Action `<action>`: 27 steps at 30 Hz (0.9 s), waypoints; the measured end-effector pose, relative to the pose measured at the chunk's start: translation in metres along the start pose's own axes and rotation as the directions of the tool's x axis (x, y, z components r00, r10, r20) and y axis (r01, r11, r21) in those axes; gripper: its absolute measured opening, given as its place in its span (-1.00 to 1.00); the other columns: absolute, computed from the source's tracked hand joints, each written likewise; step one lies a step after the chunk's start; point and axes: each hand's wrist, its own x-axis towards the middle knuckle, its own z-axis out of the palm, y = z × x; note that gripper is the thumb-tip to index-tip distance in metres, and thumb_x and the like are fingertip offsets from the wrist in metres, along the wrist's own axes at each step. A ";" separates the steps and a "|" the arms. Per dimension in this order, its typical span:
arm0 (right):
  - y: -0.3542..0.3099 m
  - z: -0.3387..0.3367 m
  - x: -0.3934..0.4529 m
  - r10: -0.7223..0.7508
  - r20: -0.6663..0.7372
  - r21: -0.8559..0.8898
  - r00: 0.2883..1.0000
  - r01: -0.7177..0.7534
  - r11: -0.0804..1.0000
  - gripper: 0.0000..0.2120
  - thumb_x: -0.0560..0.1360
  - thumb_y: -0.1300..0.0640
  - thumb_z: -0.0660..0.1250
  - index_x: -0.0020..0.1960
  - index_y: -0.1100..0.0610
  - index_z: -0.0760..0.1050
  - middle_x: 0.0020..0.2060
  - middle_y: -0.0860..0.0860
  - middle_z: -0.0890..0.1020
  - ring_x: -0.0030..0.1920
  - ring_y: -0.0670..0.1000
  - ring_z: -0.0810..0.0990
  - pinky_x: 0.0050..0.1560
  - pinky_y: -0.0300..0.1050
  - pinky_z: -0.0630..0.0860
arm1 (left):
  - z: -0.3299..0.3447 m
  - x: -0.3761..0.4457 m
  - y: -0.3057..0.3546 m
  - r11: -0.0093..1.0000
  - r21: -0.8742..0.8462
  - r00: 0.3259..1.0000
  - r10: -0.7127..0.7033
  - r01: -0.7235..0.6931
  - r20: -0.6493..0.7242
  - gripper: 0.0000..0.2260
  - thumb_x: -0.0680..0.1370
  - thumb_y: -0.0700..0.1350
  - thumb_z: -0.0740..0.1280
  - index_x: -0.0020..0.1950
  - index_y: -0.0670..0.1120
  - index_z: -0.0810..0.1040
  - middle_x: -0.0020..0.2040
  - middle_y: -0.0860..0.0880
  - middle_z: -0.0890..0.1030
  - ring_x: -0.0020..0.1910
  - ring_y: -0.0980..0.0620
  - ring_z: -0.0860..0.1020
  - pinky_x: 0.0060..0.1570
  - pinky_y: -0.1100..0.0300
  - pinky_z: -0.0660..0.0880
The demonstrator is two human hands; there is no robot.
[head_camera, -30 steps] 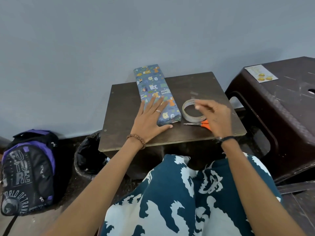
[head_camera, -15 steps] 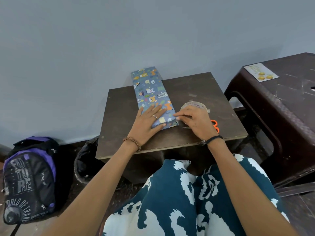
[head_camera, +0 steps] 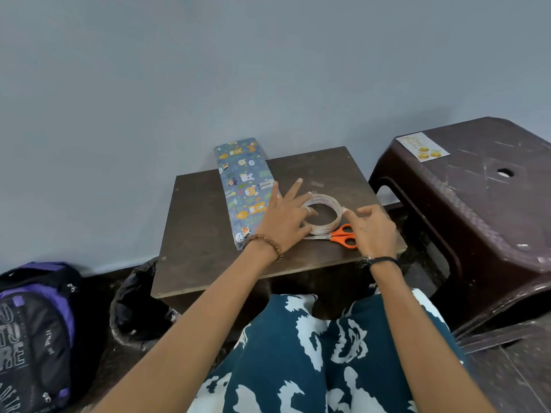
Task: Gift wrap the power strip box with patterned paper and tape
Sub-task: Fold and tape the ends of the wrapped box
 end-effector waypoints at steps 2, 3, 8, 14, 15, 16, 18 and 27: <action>-0.002 0.006 0.002 0.016 0.008 0.018 1.000 -0.016 1.000 -0.63 0.47 -0.10 0.30 0.12 0.15 0.48 -0.11 0.07 0.58 0.02 0.09 0.52 -0.12 -0.16 0.31 | 0.002 0.009 0.005 0.999 0.027 0.999 0.026 -0.026 0.019 -0.76 0.56 -0.06 0.20 0.16 -0.01 0.57 0.48 0.05 0.23 0.52 0.03 -0.13 0.39 -0.12 -0.34; -0.003 0.008 0.003 0.020 0.014 0.024 1.000 -0.020 1.000 -0.64 0.47 -0.10 0.29 0.12 0.14 0.47 -0.13 0.06 0.58 0.01 0.09 0.52 -0.14 -0.16 0.30 | 0.003 0.012 0.006 0.999 0.031 0.999 0.029 -0.029 0.019 -0.78 0.57 -0.06 0.20 0.11 -0.03 0.59 0.47 0.05 0.25 0.52 0.03 -0.13 0.39 -0.11 -0.35; -0.006 0.015 0.011 0.004 0.040 0.023 0.999 -0.005 1.000 -0.60 0.46 -0.11 0.30 0.19 0.08 0.40 -0.22 -0.02 0.56 0.02 0.09 0.52 -0.16 -0.12 0.34 | 0.011 0.021 0.008 0.999 0.028 0.998 0.033 -0.032 -0.054 -0.82 0.56 -0.08 0.24 0.04 -0.03 0.62 0.44 0.07 0.29 0.52 0.02 -0.10 0.37 -0.06 -0.39; -0.005 0.010 0.022 -0.010 0.026 0.255 1.000 0.003 0.967 -0.55 0.49 -0.01 0.31 0.31 0.09 0.29 -0.04 -0.09 0.61 -0.02 -0.09 0.45 -0.06 -0.18 0.29 | 0.023 0.050 0.033 0.989 -0.136 0.994 -0.077 0.065 -0.084 -0.78 0.57 -0.04 0.21 0.09 -0.02 0.61 0.43 0.07 0.30 0.51 0.00 -0.14 0.35 -0.03 -0.43; -0.004 0.009 0.023 -0.008 0.022 0.291 1.000 0.002 0.957 -0.55 0.50 0.03 0.30 0.33 0.10 0.28 0.02 -0.05 0.61 -0.04 -0.11 0.44 -0.06 -0.19 0.29 | 0.025 0.056 0.039 0.983 -0.165 0.994 -0.086 0.075 -0.062 -0.76 0.58 -0.01 0.19 0.14 0.00 0.59 0.43 0.08 0.29 0.51 0.01 -0.16 0.36 -0.06 -0.42; -0.003 0.008 0.024 -0.005 0.016 0.324 1.000 -0.001 0.946 -0.56 0.51 0.07 0.29 0.34 0.10 0.26 0.07 -0.01 0.60 -0.05 -0.11 0.44 -0.06 -0.20 0.30 | 0.027 0.061 0.044 0.977 -0.195 0.995 -0.090 0.081 -0.037 -0.74 0.58 0.00 0.18 0.17 0.00 0.58 0.44 0.08 0.28 0.51 0.00 -0.17 0.37 -0.08 -0.40; 0.000 0.004 0.027 0.003 -0.008 0.363 1.000 0.000 0.932 -0.59 0.53 0.12 0.27 0.34 0.11 0.27 0.16 0.07 0.57 -0.02 -0.09 0.46 -0.02 -0.21 0.32 | 0.029 0.070 0.054 0.970 -0.228 0.996 -0.087 0.086 0.005 -0.73 0.60 0.00 0.15 0.20 -0.01 0.55 0.47 0.04 0.24 0.51 -0.01 -0.17 0.37 -0.11 -0.38; -0.020 0.009 0.007 -0.310 -0.197 0.314 0.930 0.360 0.879 -0.87 0.51 0.14 0.28 0.05 0.02 0.49 -0.02 -0.10 0.57 -0.05 -0.25 0.52 -0.08 -0.44 0.42 | 0.008 0.024 -0.003 0.900 -0.374 0.927 -0.316 0.225 -0.200 -0.63 0.58 0.03 0.21 0.38 0.03 0.38 0.51 0.01 0.16 0.51 0.03 -0.13 0.42 0.04 -0.27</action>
